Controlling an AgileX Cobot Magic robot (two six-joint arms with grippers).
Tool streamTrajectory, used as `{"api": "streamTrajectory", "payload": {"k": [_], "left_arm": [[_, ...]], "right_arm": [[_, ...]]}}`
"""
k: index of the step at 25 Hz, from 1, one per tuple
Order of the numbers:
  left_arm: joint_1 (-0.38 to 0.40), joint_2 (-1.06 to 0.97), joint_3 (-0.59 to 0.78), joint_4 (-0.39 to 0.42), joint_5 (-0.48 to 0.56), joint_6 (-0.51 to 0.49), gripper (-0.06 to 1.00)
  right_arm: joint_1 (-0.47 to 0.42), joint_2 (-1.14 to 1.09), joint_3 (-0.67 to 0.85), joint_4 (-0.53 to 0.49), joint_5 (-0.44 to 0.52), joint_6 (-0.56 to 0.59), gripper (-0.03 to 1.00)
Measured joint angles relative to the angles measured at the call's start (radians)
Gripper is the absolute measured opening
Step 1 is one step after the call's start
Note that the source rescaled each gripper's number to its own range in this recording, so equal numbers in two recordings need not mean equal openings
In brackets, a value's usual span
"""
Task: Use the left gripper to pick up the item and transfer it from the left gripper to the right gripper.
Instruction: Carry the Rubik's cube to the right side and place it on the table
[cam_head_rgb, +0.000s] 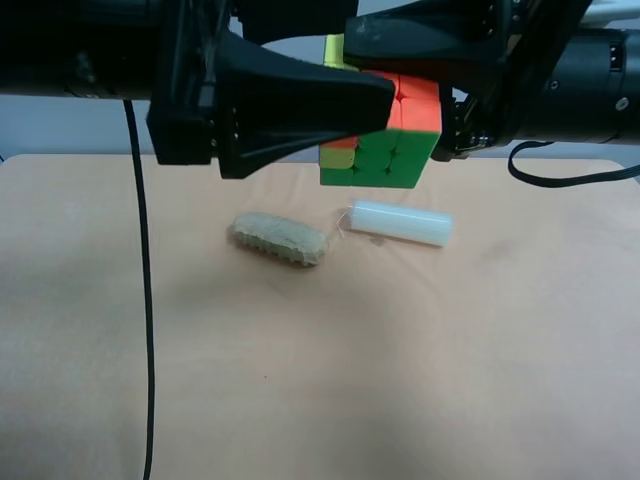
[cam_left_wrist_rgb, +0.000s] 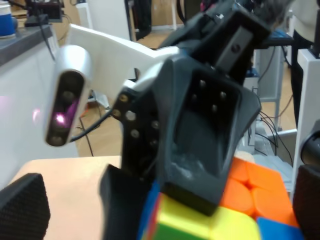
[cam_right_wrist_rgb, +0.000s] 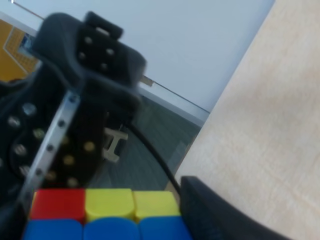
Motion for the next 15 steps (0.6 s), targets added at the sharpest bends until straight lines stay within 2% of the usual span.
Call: {"api": "streamTrajectory", "payload": {"k": [15], "left_arm": [[0.014,-0.224,-0.001,0.409,-0.025,-0.409,1.00]], "right_arm": [[0.000,0.000,0.000,-0.004,0.003,0.000,0.00]]}}
